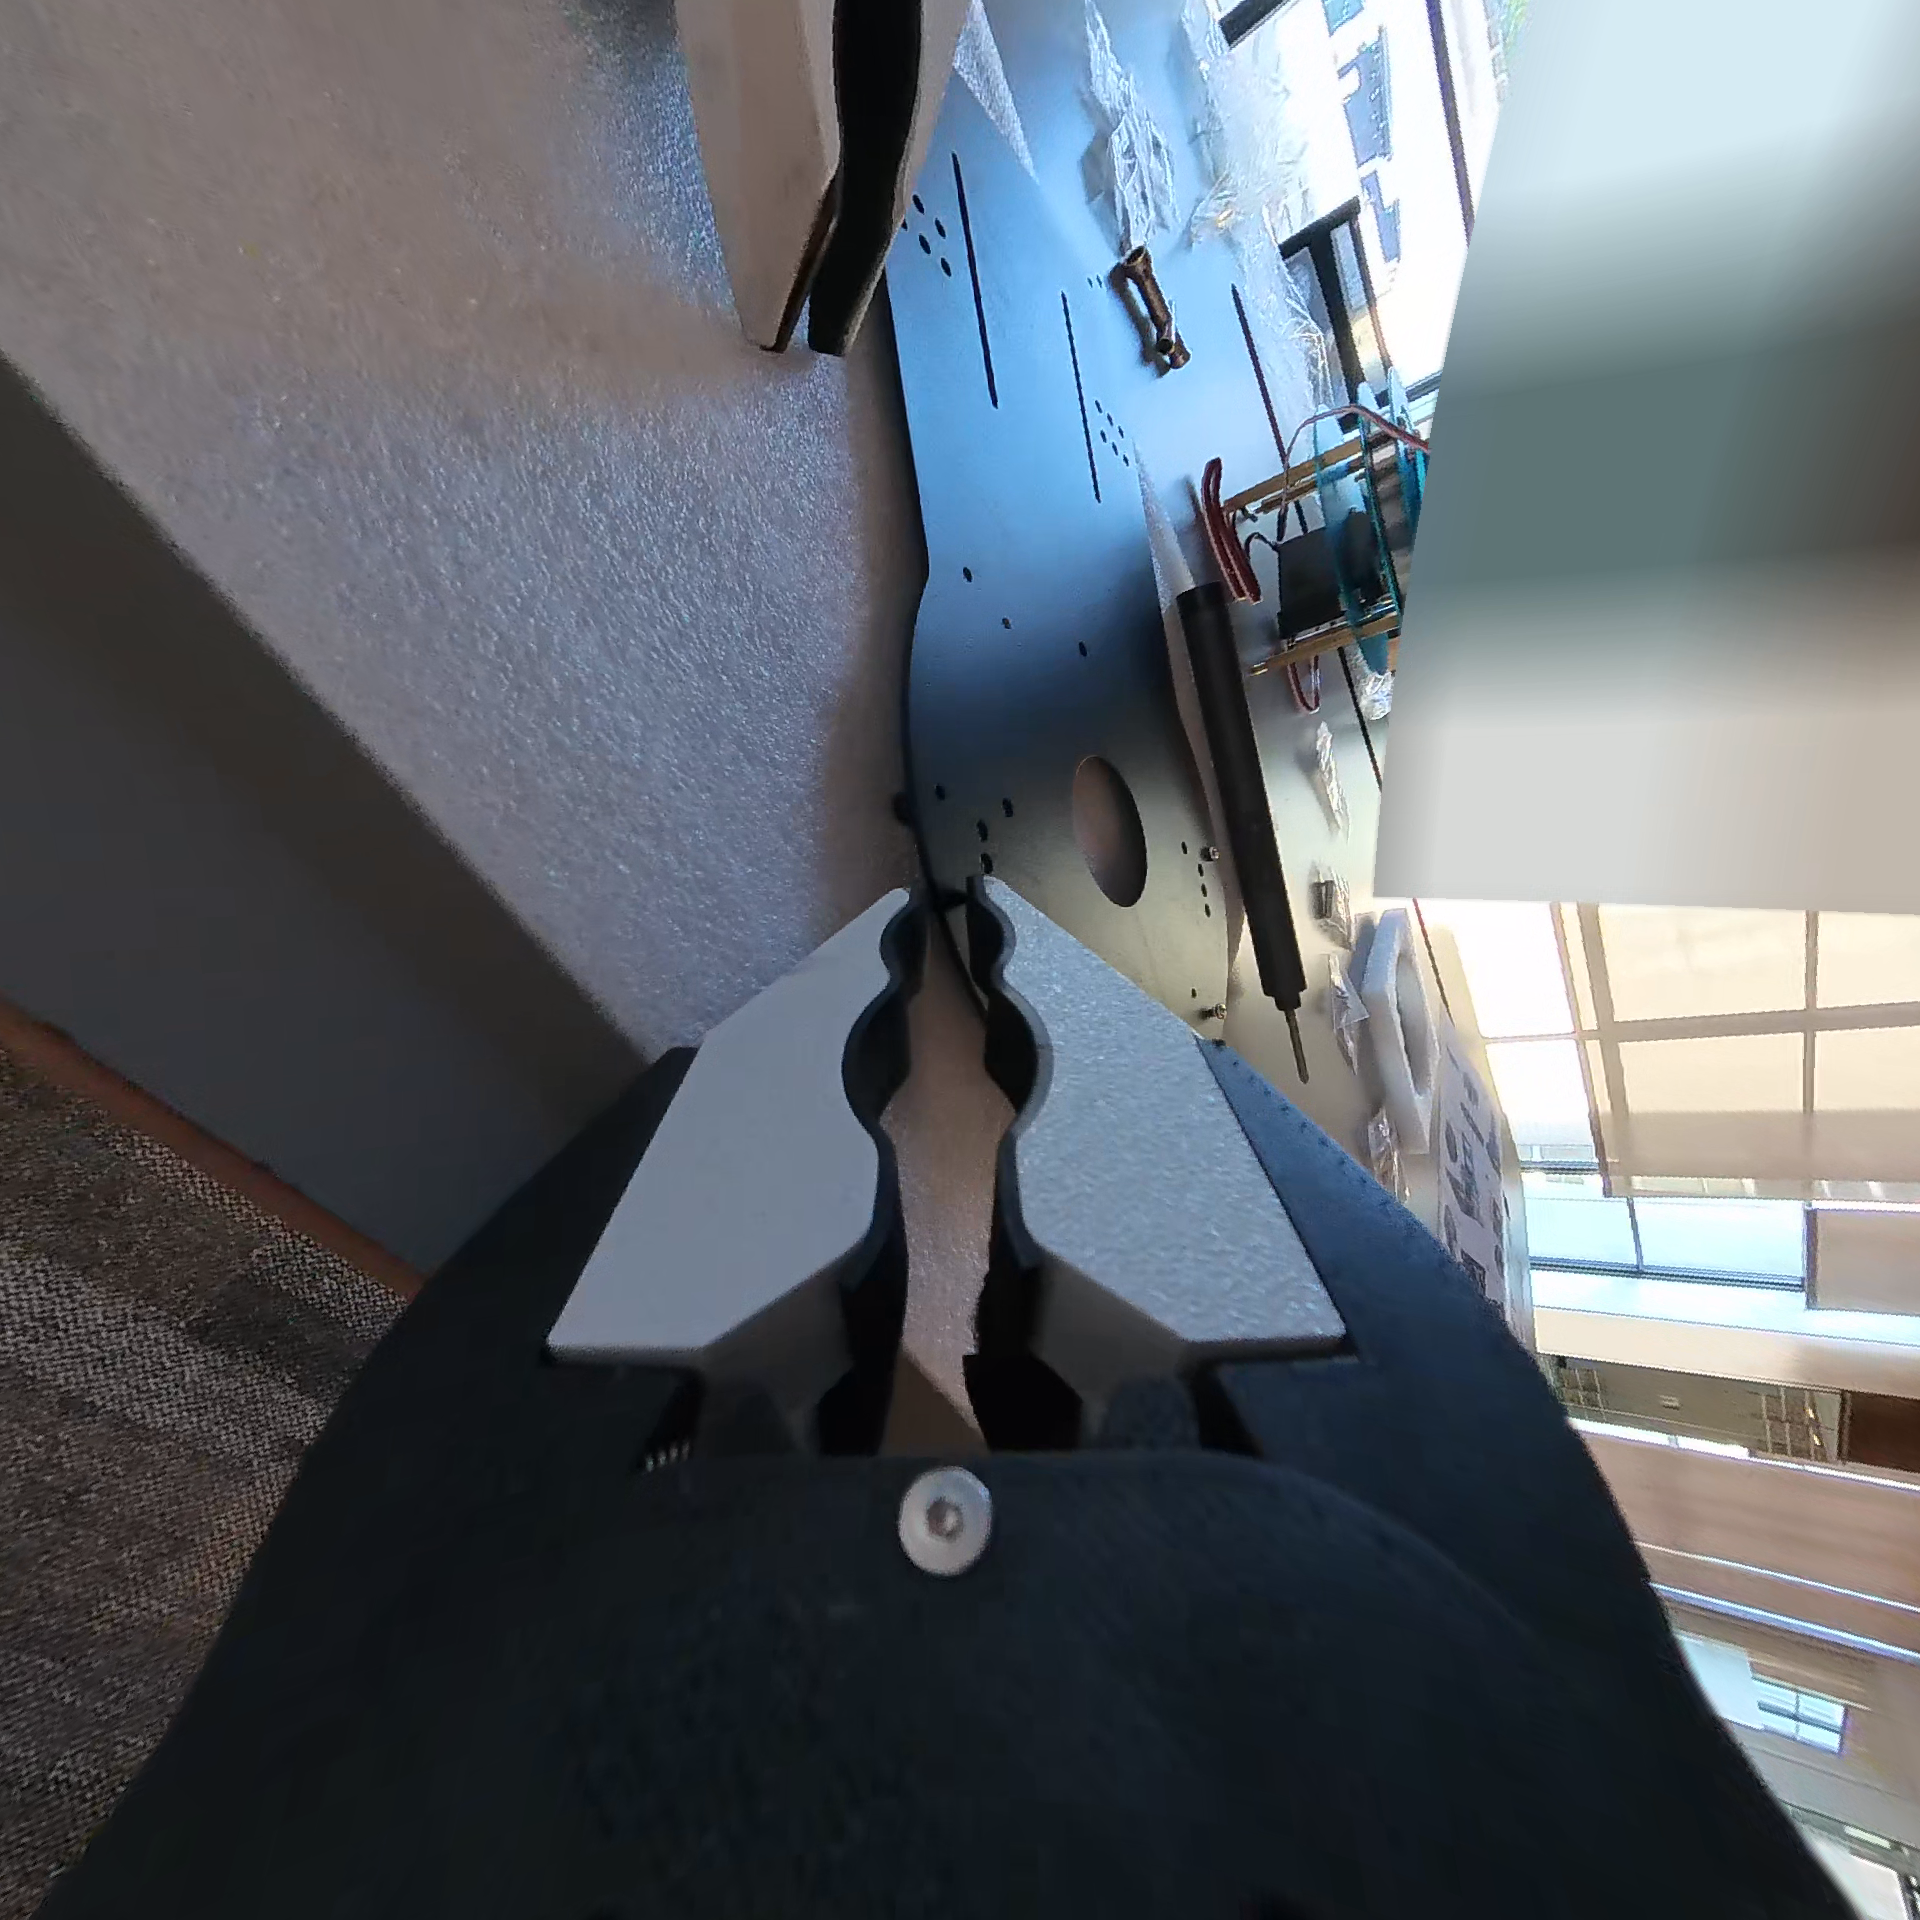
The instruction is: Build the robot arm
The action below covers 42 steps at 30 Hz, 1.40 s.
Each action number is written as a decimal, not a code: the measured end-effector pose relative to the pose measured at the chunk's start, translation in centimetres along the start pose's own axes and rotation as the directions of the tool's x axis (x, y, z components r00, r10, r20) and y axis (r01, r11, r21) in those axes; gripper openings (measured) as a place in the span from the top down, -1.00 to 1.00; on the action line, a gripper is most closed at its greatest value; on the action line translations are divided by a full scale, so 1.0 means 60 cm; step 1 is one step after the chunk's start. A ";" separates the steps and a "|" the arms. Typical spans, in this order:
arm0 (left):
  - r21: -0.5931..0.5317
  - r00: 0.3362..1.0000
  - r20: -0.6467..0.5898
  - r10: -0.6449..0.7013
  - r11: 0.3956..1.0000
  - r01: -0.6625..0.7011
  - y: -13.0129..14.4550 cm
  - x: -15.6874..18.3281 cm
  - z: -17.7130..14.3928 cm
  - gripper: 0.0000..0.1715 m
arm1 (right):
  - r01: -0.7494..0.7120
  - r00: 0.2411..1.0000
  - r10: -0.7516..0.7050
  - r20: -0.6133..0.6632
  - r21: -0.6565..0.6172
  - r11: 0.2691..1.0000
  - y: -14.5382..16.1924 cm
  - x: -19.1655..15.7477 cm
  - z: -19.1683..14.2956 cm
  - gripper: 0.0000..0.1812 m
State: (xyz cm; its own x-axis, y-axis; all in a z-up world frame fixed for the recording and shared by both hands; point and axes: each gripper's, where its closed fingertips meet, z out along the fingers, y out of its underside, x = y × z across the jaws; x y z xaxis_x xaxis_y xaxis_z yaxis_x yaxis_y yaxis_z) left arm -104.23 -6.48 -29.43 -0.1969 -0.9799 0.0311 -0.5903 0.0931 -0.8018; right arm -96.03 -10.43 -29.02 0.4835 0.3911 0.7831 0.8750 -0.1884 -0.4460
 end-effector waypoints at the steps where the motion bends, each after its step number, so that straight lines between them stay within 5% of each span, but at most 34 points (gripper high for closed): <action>1: 0.000 1.000 0.003 0.001 1.000 -0.001 0.000 0.000 0.000 0.82 | 0.004 1.000 -0.004 0.001 0.002 1.000 0.000 0.000 0.000 0.94; 17: 0.056 0.997 -0.004 -0.075 0.996 0.076 -0.008 -0.008 -0.003 0.87 | -0.101 0.990 0.097 0.098 0.043 0.994 0.001 -0.003 -0.001 0.94; 42: 0.077 0.997 -0.005 -0.083 0.994 0.083 -0.009 -0.007 -0.005 0.84 | -0.081 0.997 0.080 0.020 0.041 0.996 0.001 0.002 -0.003 0.96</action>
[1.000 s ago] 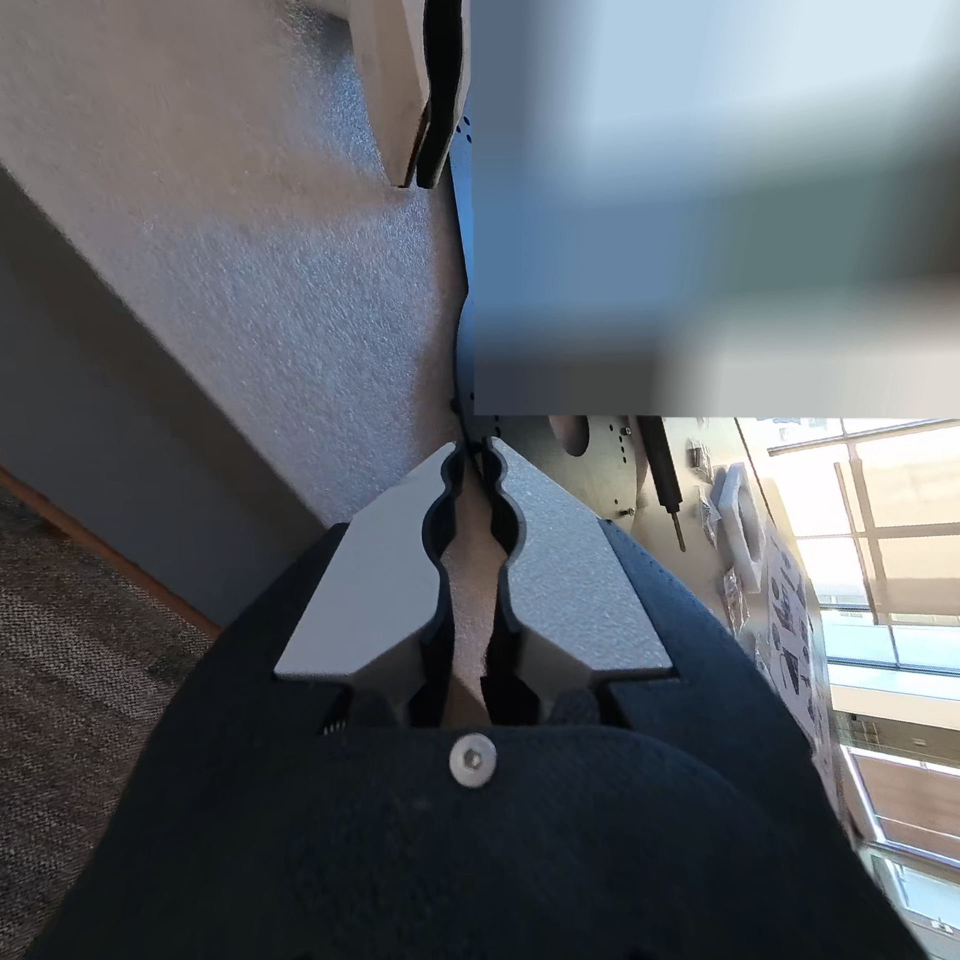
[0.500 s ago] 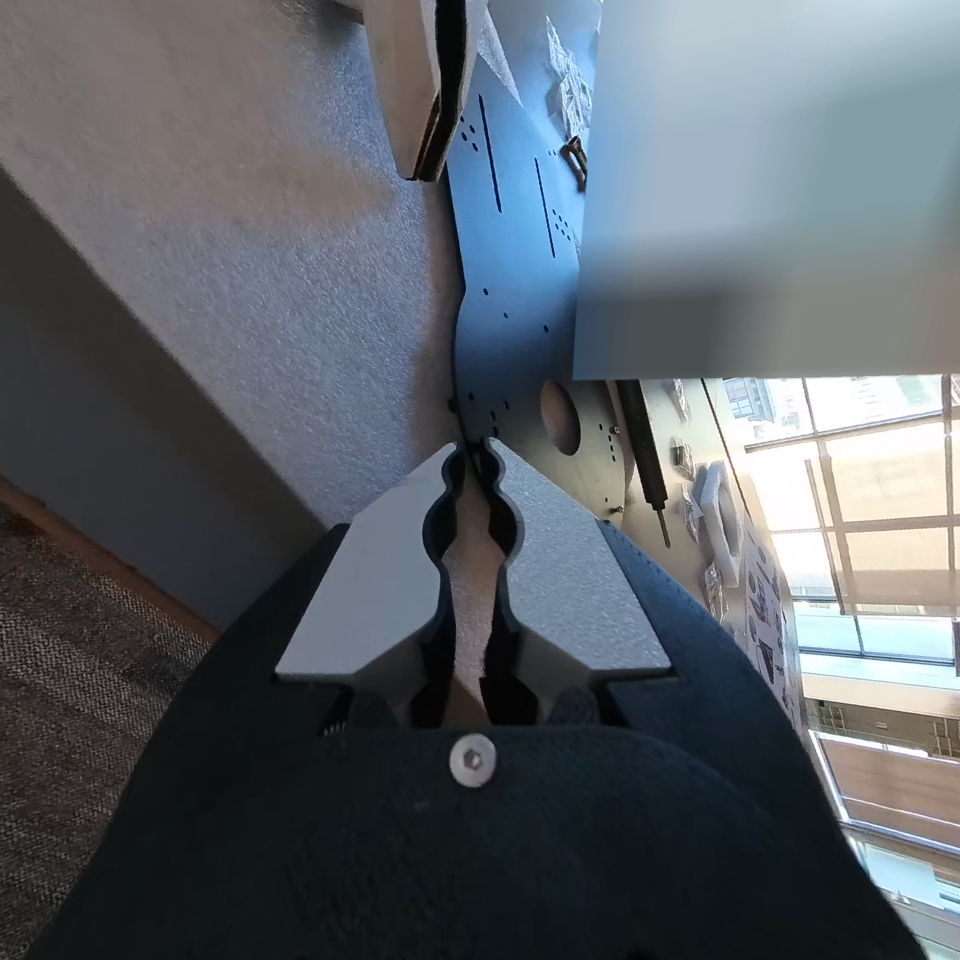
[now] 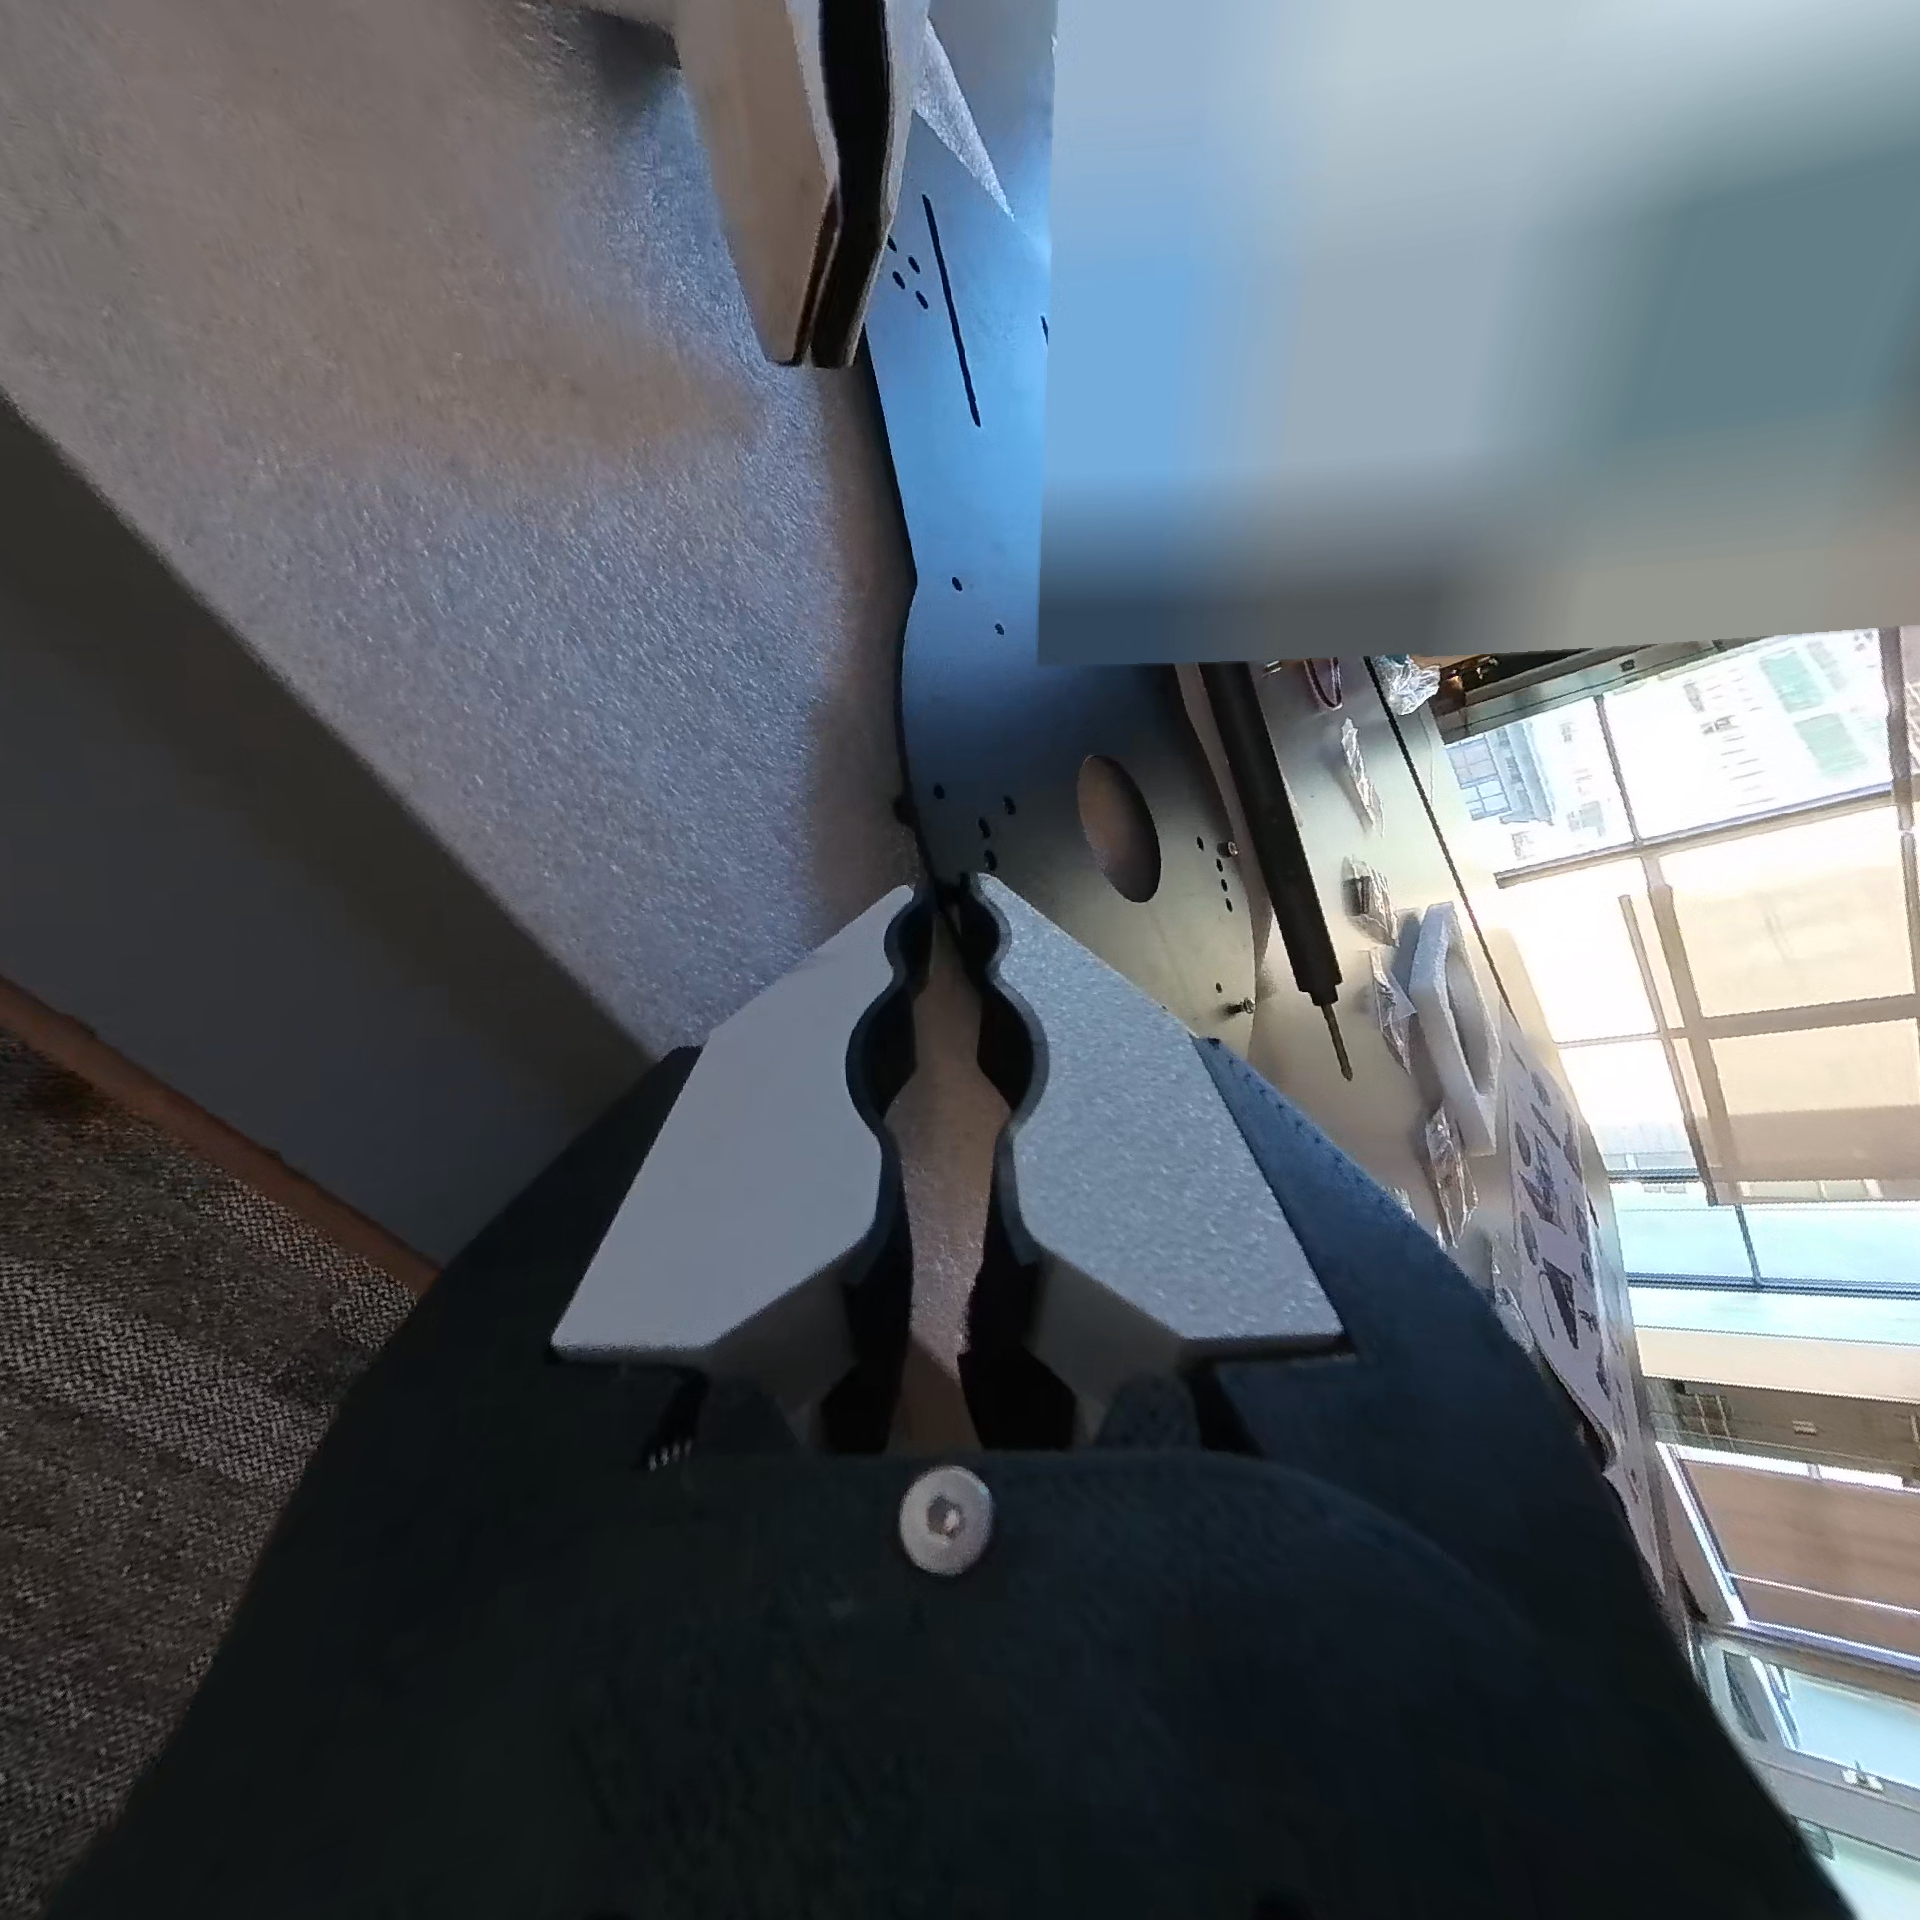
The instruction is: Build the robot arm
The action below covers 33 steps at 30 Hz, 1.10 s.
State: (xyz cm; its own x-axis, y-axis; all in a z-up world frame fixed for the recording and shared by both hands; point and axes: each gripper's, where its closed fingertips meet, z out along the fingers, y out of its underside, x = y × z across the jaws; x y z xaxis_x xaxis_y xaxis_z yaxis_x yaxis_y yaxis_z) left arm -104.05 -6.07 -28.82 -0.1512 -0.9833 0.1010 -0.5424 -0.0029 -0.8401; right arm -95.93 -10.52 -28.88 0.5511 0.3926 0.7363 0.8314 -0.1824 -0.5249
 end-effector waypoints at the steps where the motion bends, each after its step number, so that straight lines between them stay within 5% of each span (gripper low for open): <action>1: -0.004 1.000 0.003 0.008 1.000 -0.008 0.001 0.001 0.000 0.83 | -0.004 1.000 0.004 0.002 0.000 1.000 0.000 0.000 0.000 0.96; 17: -0.015 0.999 -0.026 -0.045 0.999 0.045 -0.002 0.005 -0.001 0.71 | 0.033 0.998 -0.030 0.062 -0.048 0.998 0.008 0.008 -0.011 0.91; 25: 0.144 0.980 -0.095 -0.176 0.972 0.188 -0.053 0.007 -0.013 0.67 | -0.265 0.963 0.266 0.048 -0.025 0.964 0.027 0.061 -0.048 0.90; 30: 0.265 0.982 0.094 -0.165 0.955 0.135 -0.131 -0.022 -0.016 0.66 | -0.522 0.852 0.522 -0.026 0.013 0.853 0.107 0.142 -0.089 0.81; 33: 0.323 0.958 0.212 -0.193 0.939 0.118 -0.191 -0.033 -0.014 0.64 | -0.651 0.758 0.651 0.051 -0.005 0.759 0.181 0.180 -0.117 0.80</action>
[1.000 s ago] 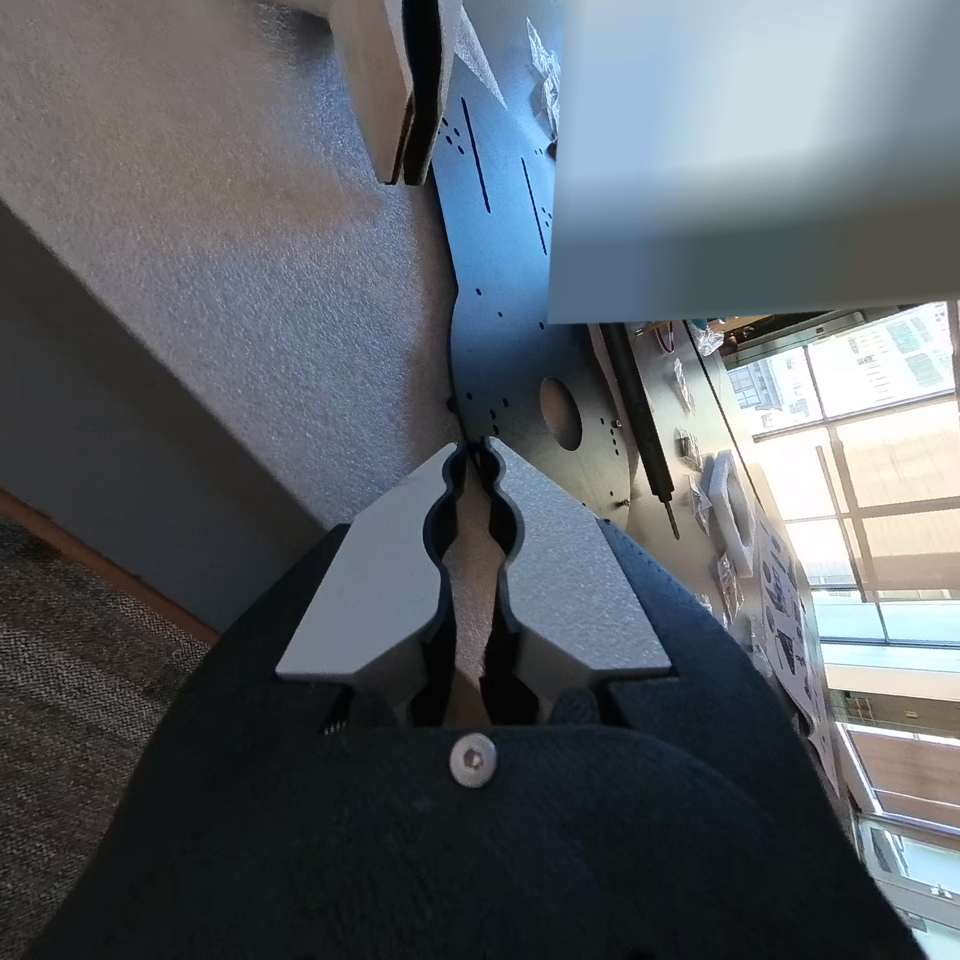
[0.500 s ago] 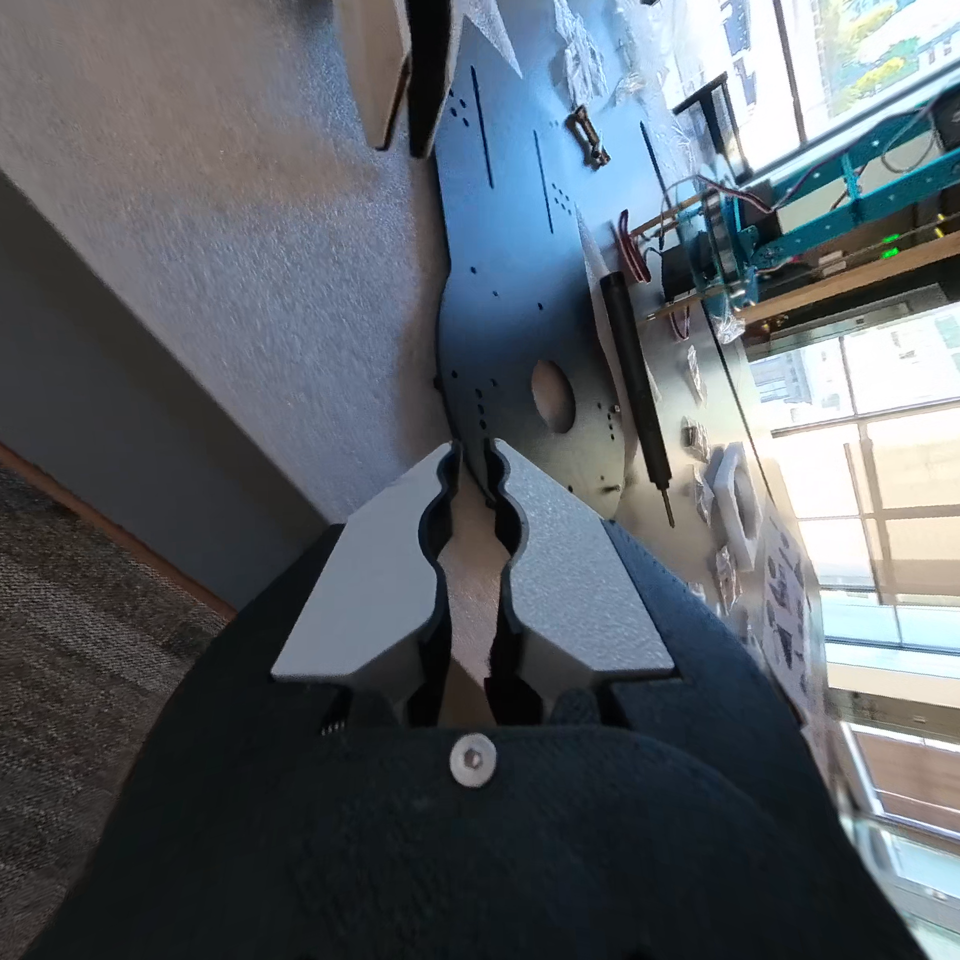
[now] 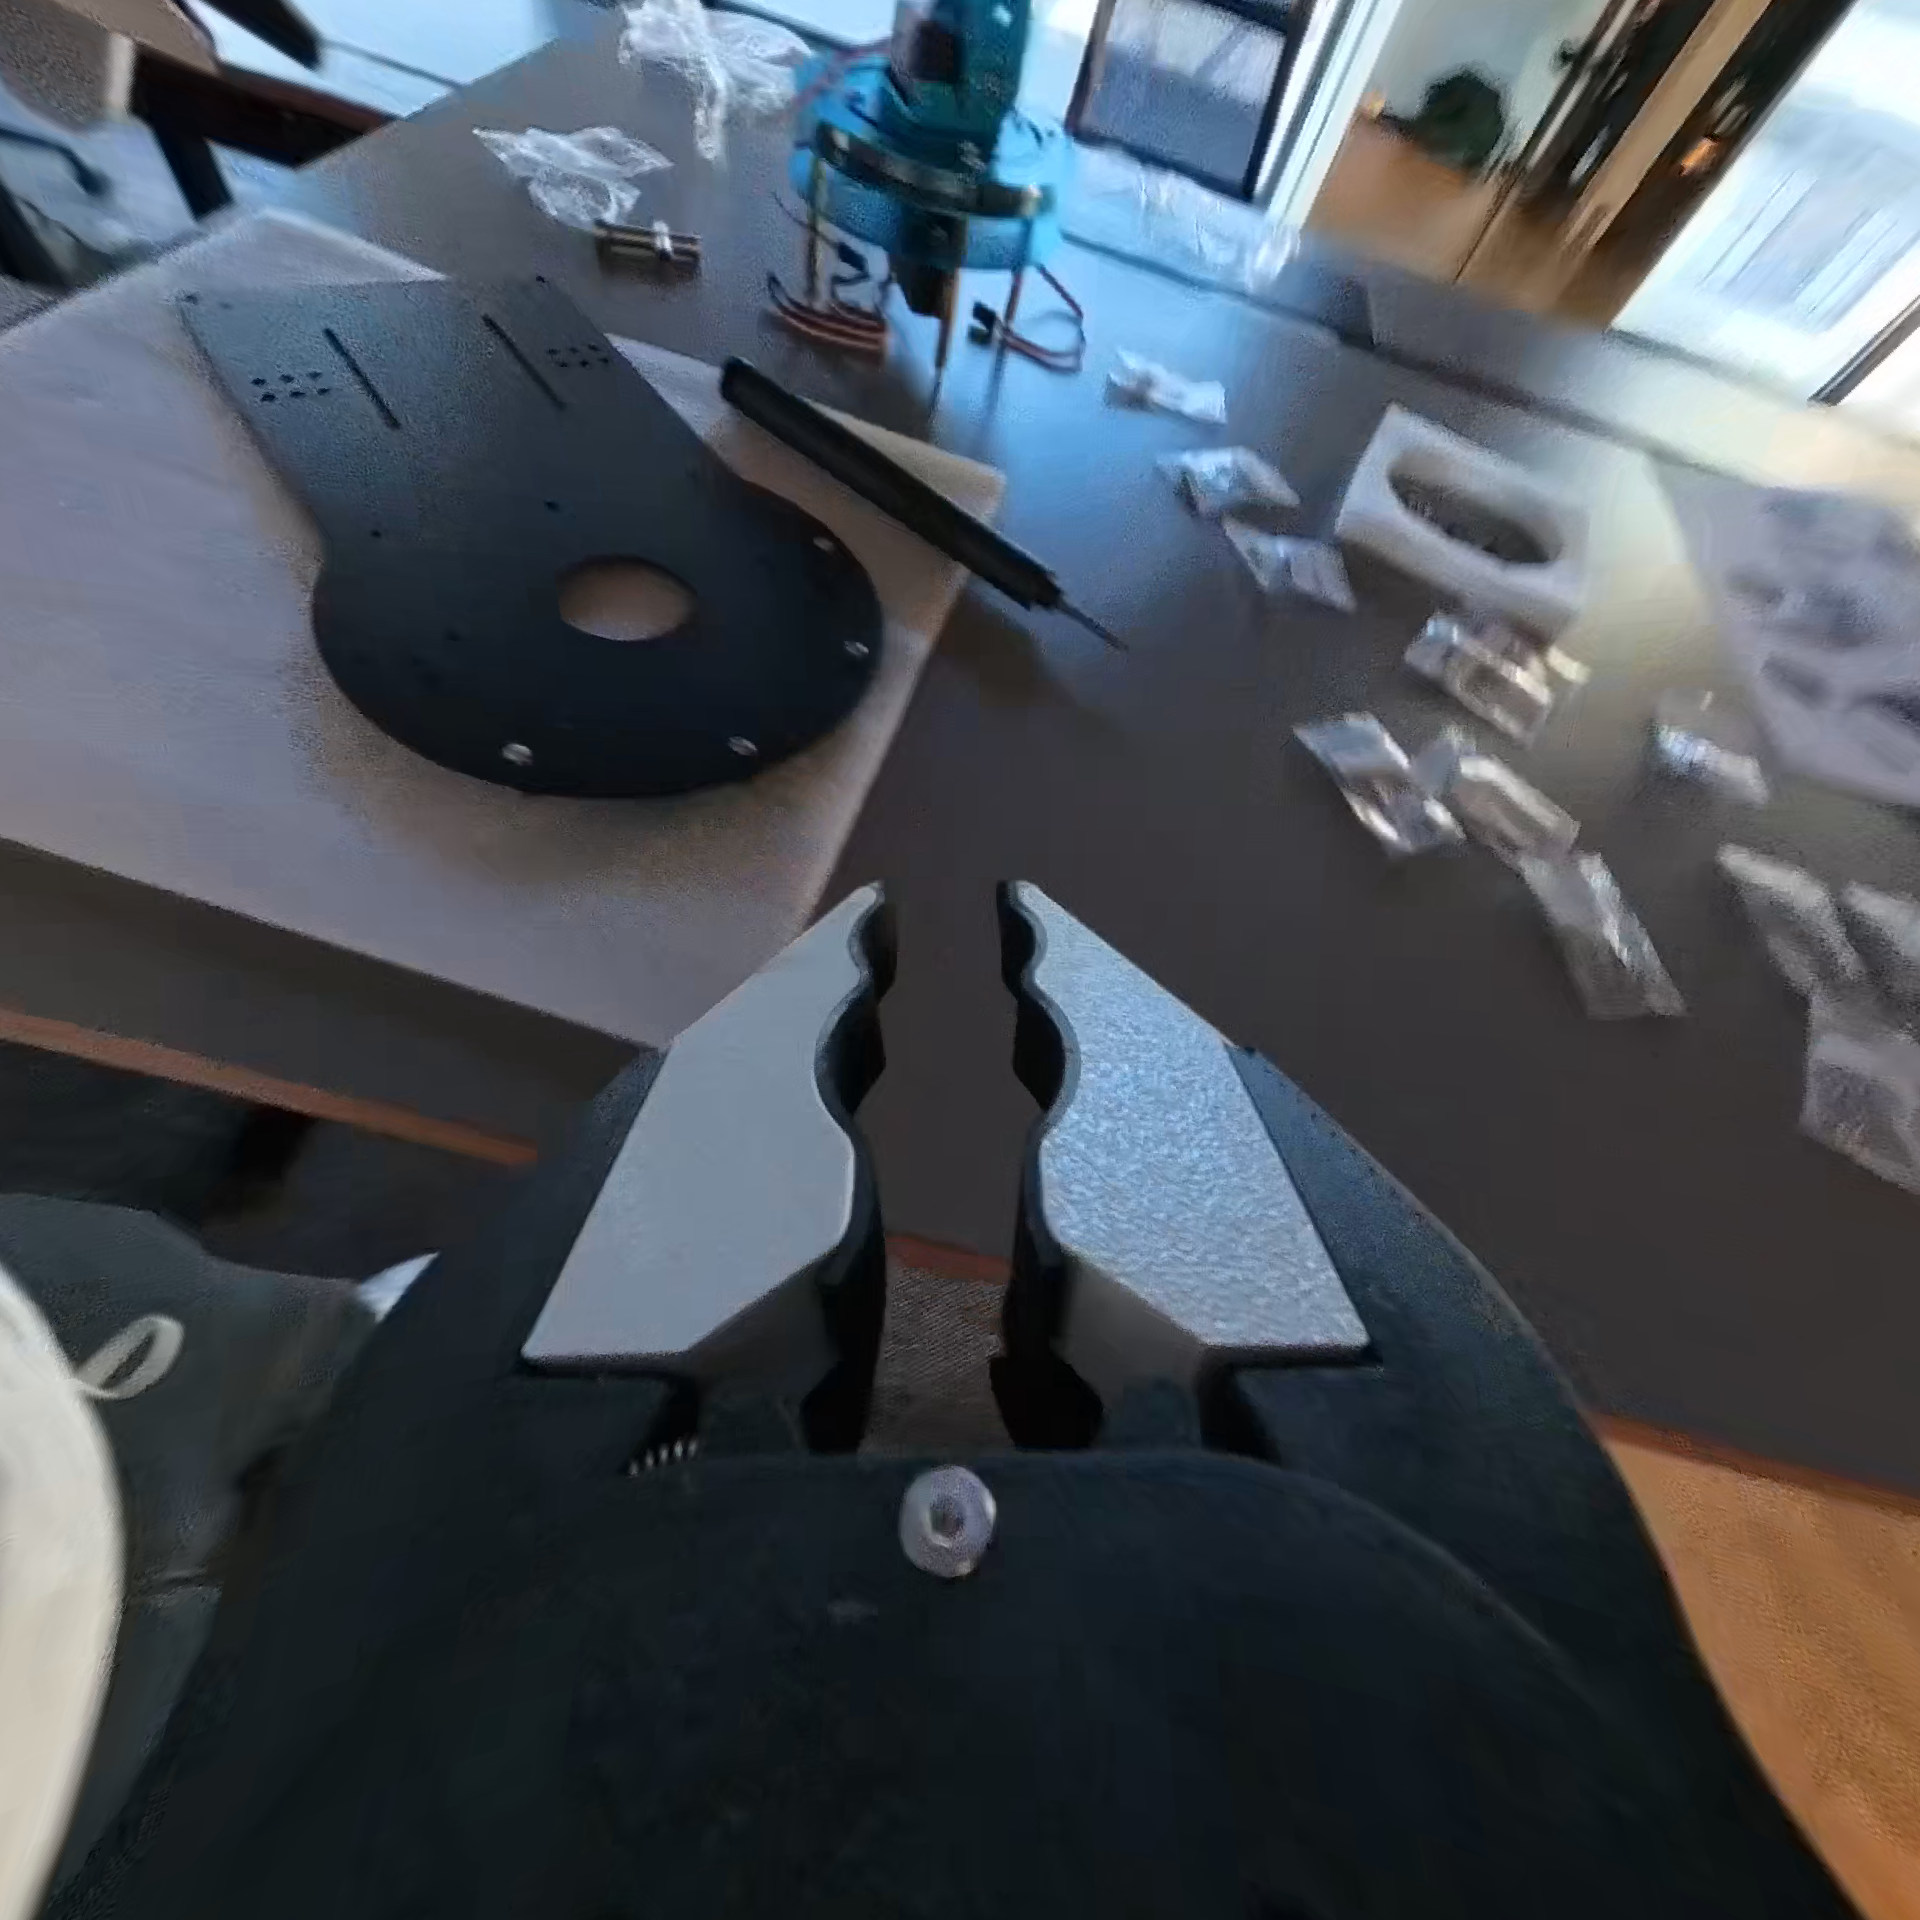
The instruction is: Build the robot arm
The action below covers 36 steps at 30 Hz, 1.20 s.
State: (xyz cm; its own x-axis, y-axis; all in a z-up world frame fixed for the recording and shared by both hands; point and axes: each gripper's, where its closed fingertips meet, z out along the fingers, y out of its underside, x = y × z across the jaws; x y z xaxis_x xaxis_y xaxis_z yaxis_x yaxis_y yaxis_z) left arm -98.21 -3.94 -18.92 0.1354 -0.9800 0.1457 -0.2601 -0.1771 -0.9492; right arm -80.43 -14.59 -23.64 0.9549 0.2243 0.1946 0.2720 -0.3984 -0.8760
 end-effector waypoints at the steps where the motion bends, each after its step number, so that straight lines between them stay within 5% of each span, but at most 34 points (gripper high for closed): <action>1: 0.019 0.998 0.059 -0.005 1.000 0.004 -0.015 -0.002 0.005 0.64 | -0.056 0.998 0.057 0.036 -0.013 0.998 0.011 0.025 -0.009 0.81; 8: 0.142 0.951 0.282 -0.126 0.986 0.088 -0.087 0.040 0.005 0.67 | -0.245 0.905 0.273 0.325 -0.127 0.961 0.019 0.175 0.003 0.73; 11: 0.163 0.932 0.321 -0.171 0.979 0.124 -0.095 0.055 0.006 0.68 | -0.152 0.870 0.191 0.455 -0.121 0.981 -0.035 0.228 0.069 0.90; 17: 0.149 0.933 0.296 -0.204 0.975 0.166 -0.093 0.050 0.052 0.80 | 0.144 0.860 -0.088 0.502 -0.074 0.987 -0.117 0.334 0.259 1.00; 21: 0.155 0.928 0.271 -0.254 0.963 0.218 -0.122 0.042 0.094 0.80 | 0.283 0.748 -0.167 0.643 -0.081 0.956 -0.128 0.355 0.378 0.99; 26: 0.184 0.875 0.408 -0.261 0.962 0.201 -0.141 0.041 0.144 0.80 | 0.492 0.571 -0.262 0.778 -0.068 0.868 -0.089 0.388 0.498 1.00; 32: 0.311 0.707 0.606 -0.364 0.927 0.210 -0.156 0.078 0.205 0.80 | 0.620 0.306 -0.384 0.871 0.124 0.775 -0.070 0.397 0.535 1.00; 36: 0.394 0.648 0.616 -0.449 0.887 0.240 -0.172 0.107 0.245 0.80 | 0.649 0.185 -0.427 0.885 0.216 0.730 -0.067 0.391 0.541 1.00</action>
